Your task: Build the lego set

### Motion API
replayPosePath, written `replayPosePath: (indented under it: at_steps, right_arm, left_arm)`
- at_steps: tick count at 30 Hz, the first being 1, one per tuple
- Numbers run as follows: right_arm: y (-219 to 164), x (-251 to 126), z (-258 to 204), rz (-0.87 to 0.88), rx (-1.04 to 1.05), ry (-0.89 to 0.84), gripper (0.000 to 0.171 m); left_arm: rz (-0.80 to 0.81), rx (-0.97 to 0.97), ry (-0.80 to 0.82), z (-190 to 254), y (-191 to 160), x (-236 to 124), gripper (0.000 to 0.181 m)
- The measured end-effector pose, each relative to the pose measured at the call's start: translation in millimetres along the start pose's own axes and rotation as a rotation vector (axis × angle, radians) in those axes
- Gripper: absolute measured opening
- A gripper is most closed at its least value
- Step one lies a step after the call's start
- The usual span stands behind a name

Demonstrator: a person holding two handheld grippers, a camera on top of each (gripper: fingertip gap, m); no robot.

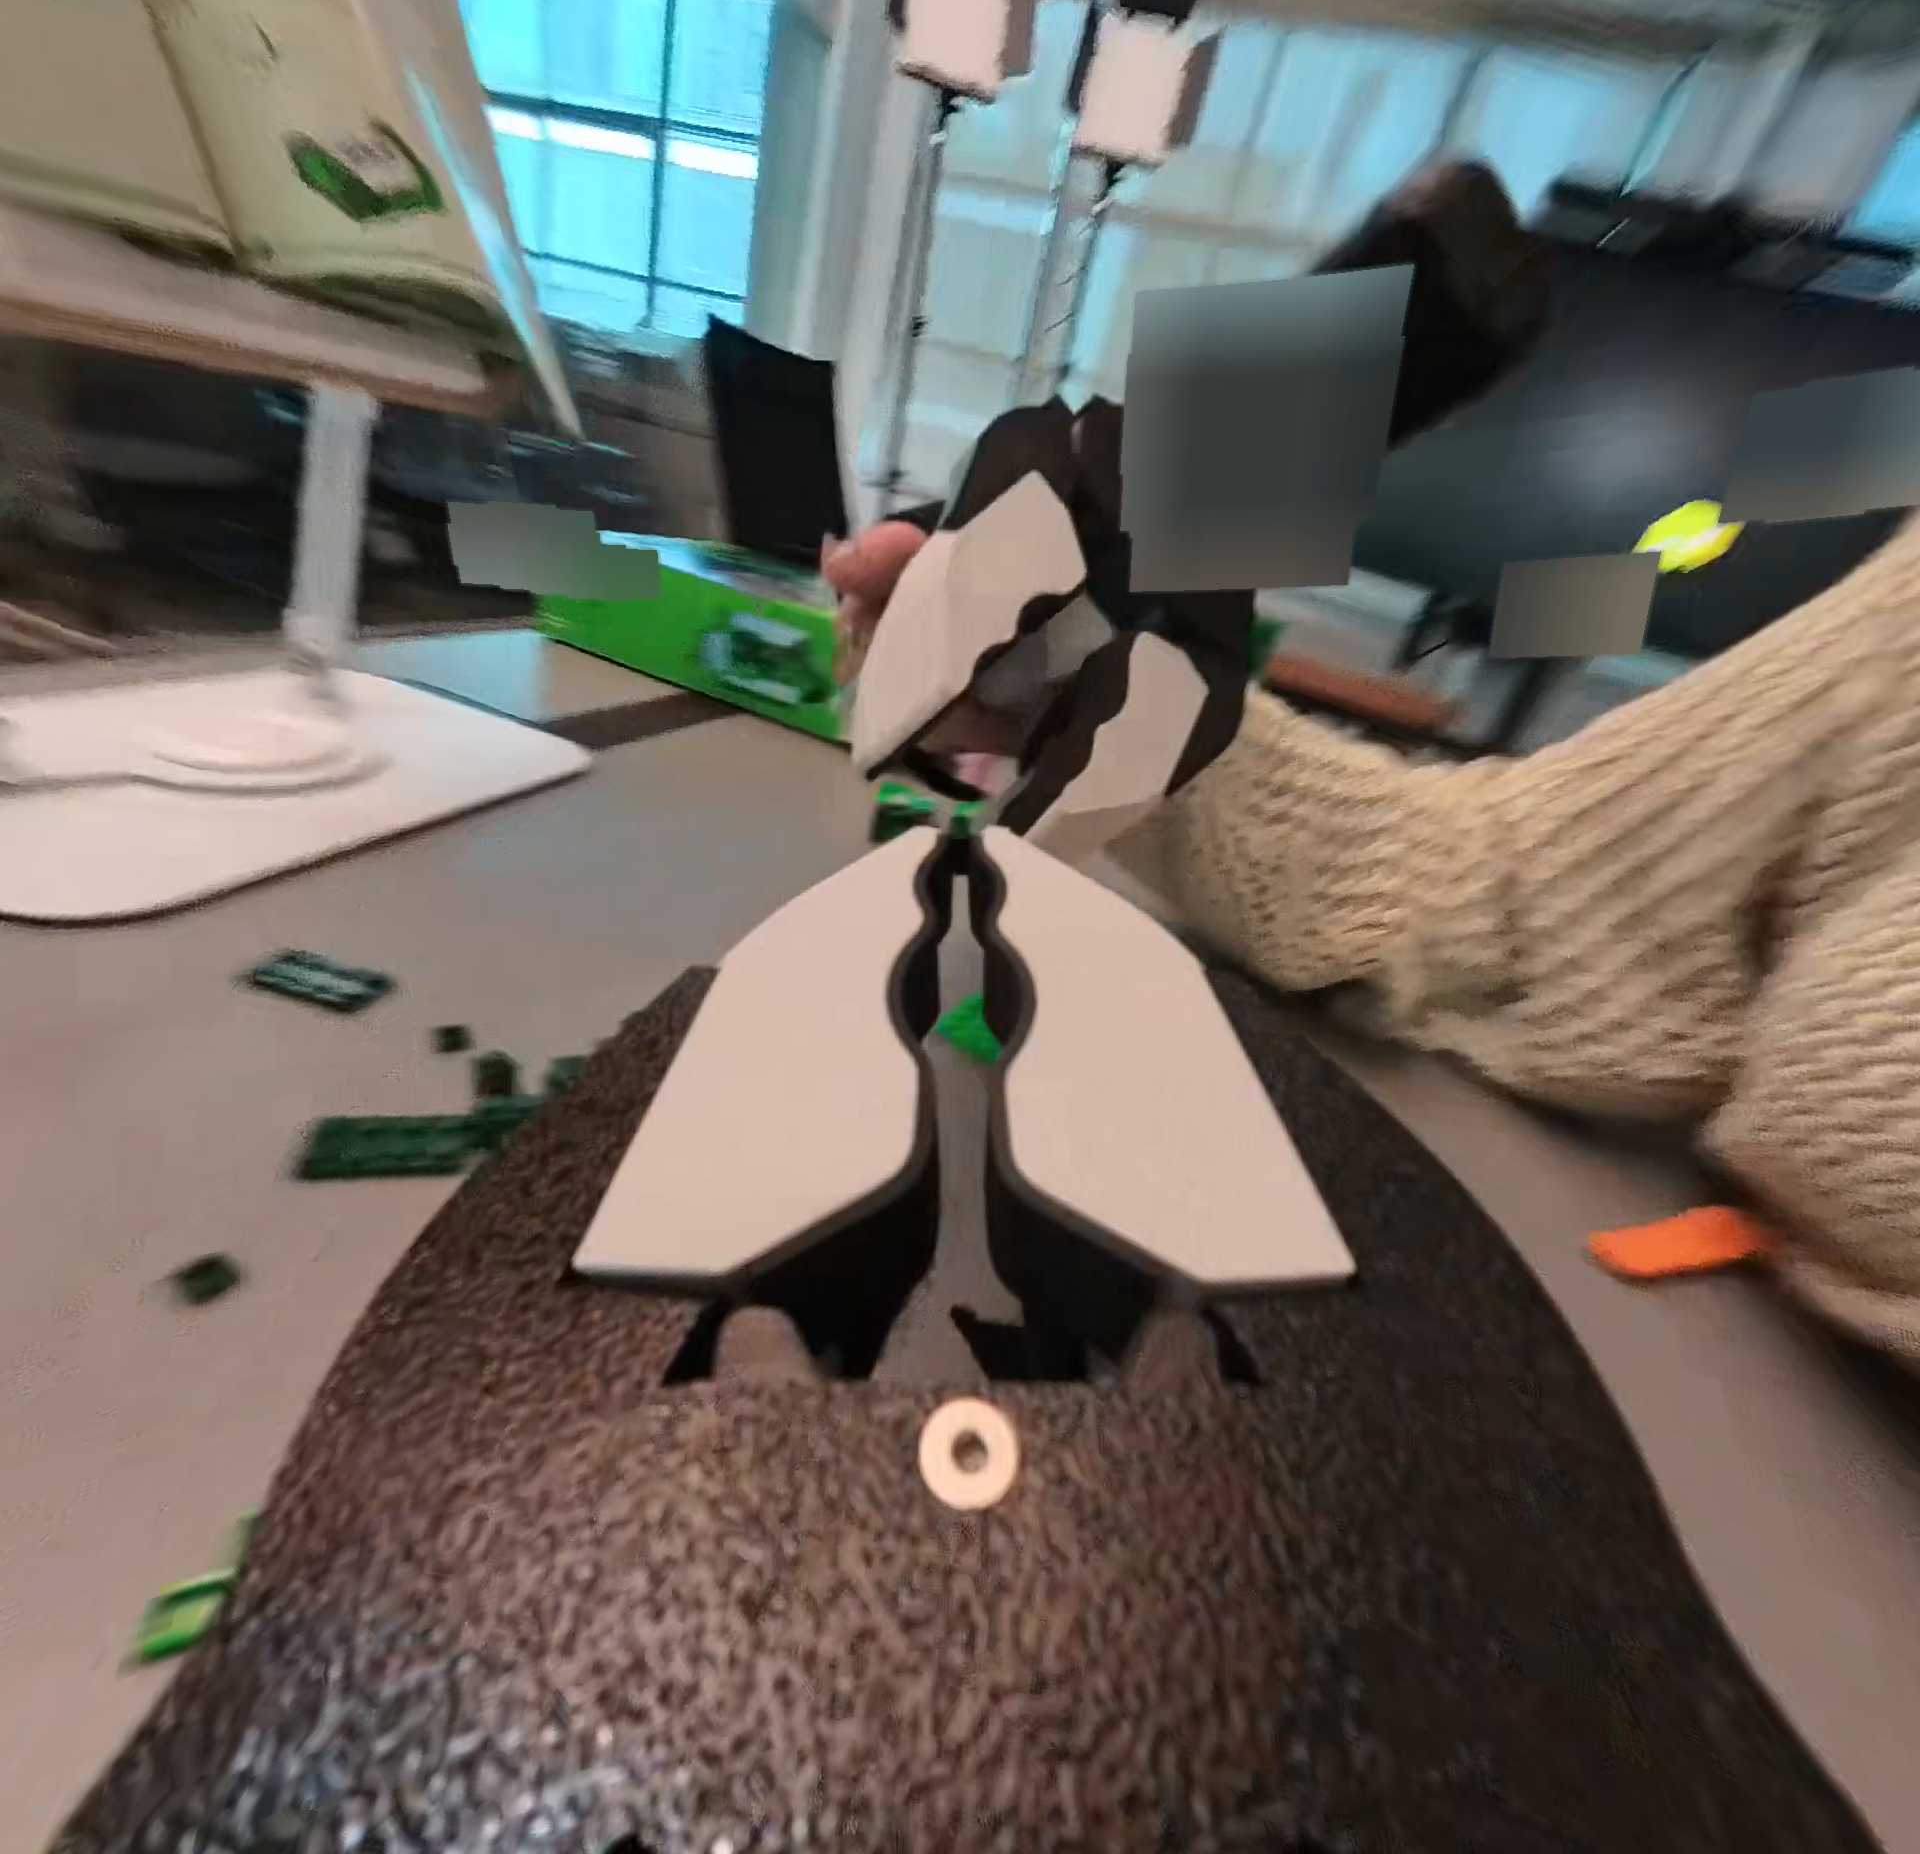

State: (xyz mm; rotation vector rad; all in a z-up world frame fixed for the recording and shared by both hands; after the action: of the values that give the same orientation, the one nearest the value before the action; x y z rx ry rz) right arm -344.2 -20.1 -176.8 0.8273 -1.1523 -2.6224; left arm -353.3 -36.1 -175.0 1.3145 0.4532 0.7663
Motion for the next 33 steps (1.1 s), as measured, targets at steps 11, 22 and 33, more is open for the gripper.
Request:
replayPosePath:
  at_steps: [11,22,33]
  right_arm:
    - [24.6,3.4,-11.6,-0.053,-0.288,-0.054,0.01]
    - [11.0,0.6,-10.7,-0.116,-0.255,-0.031,0.007]
    - [-63.7,-45.2,-64.5,-0.092,0.328,-0.067,0.007]
  left_arm:
    - [0.066,-0.348,-0.274,15.3,6.5,-5.1,0.003]
    - [0.057,-0.346,-0.257,15.1,0.0,-1.0,0.035]
    - [0.114,-0.248,-0.07,-3.3,3.6,-4.6,0.056]
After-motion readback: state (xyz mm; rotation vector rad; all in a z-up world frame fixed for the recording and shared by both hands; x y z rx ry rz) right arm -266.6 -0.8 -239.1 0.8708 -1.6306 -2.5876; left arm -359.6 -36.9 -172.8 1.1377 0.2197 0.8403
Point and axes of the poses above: each gripper's, where its closed fingertips meet, x out along the fingers, y out of its top, z = x × y across the jaws, the point moved 1 cm from there along -x, back along the fingers, and after that the axes turned 1 degree about -y, right-handed, at the moved point
